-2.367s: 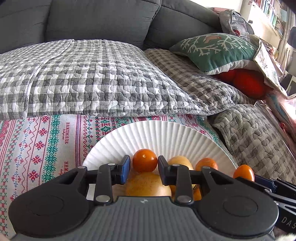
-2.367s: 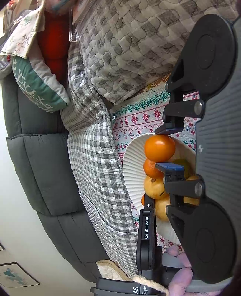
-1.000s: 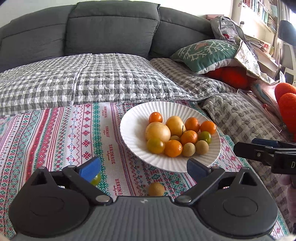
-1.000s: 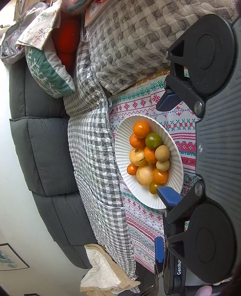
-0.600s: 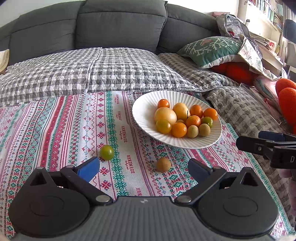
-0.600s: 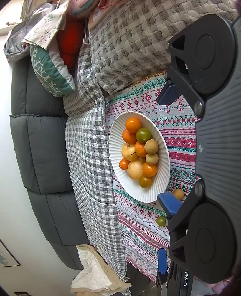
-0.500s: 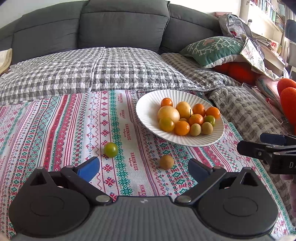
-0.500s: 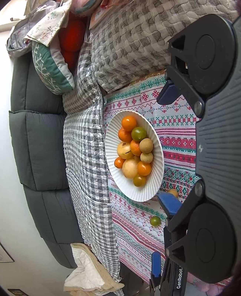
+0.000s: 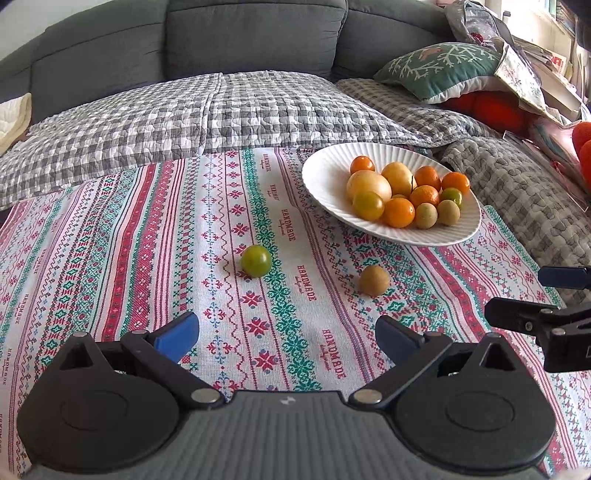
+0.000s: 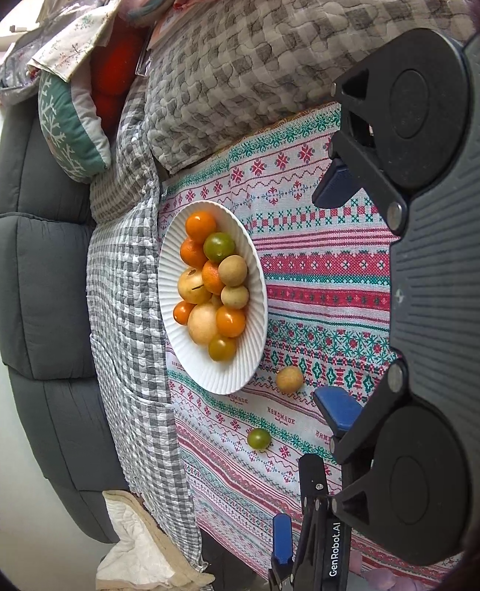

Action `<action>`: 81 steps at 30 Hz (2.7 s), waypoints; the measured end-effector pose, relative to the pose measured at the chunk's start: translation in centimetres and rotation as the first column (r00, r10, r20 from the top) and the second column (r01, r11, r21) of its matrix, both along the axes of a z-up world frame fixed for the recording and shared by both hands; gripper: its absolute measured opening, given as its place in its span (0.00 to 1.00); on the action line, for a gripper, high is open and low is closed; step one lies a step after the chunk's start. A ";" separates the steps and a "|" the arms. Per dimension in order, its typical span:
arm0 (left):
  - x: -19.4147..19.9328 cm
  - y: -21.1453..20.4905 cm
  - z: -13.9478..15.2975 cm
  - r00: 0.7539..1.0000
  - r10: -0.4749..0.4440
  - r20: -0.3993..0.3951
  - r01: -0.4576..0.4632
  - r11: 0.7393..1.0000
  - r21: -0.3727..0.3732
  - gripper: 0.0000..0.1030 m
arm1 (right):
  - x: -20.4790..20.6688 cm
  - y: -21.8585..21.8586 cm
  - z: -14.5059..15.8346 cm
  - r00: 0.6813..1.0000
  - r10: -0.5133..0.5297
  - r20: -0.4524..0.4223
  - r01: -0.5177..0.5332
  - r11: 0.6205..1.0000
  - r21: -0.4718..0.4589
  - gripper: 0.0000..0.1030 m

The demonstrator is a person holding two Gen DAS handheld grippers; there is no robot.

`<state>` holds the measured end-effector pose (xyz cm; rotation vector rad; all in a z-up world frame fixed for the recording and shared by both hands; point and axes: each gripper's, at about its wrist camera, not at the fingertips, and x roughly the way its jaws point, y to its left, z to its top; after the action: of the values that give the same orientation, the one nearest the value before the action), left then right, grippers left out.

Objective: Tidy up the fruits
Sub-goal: 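Withdraw both tools toward the last two fruits on the cloth, then grasp the green tomato with the left tool while the right tool grasps the brown fruit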

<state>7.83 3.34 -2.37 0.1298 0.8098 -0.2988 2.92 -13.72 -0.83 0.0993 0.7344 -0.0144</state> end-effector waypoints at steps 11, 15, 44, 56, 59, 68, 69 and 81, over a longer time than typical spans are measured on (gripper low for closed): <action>1.1 0.5 -2.2 0.999 -0.001 -0.051 0.004 0.998 0.063 0.96 | 0.8 3.0 -3.1 0.994 0.068 -0.091 -0.074 0.995 -0.073 1.00; 1.6 0.3 -2.8 0.999 -0.006 -0.044 0.009 0.996 0.086 0.96 | 1.2 3.5 -3.8 0.991 0.082 -0.109 -0.091 0.993 -0.073 1.00; 5.8 -0.1 -3.5 0.991 0.010 0.133 -0.004 0.999 -0.045 0.56 | 3.7 4.8 -5.1 0.988 0.153 -0.007 -0.153 0.983 -0.101 1.00; 6.0 0.4 -3.3 0.994 0.035 0.103 -0.029 0.997 -0.065 0.21 | 4.2 4.9 -5.1 0.986 0.163 0.016 -0.162 0.983 -0.084 0.99; 6.0 0.3 -3.1 0.995 0.034 0.090 -0.029 0.998 -0.062 0.21 | 4.5 5.1 -5.0 0.986 0.167 0.022 -0.164 0.983 -0.082 0.95; 5.7 0.2 -3.0 0.998 0.028 0.064 -0.025 0.999 -0.045 0.21 | 5.5 5.5 -4.8 0.984 0.175 0.027 -0.173 0.982 -0.078 0.67; 5.6 0.2 -2.9 0.998 0.027 0.063 -0.025 0.999 -0.043 0.21 | 5.6 5.5 -4.8 0.984 0.175 0.026 -0.172 0.982 -0.077 0.64; 5.3 0.1 -2.9 0.998 0.002 0.060 -0.001 1.000 -0.027 0.21 | 5.9 5.7 -4.4 0.979 0.202 0.034 -0.200 0.979 -0.046 0.22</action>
<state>13.13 3.41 -5.26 0.1122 0.7461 -0.3032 8.80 -8.02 -5.27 -0.0159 0.7028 0.1645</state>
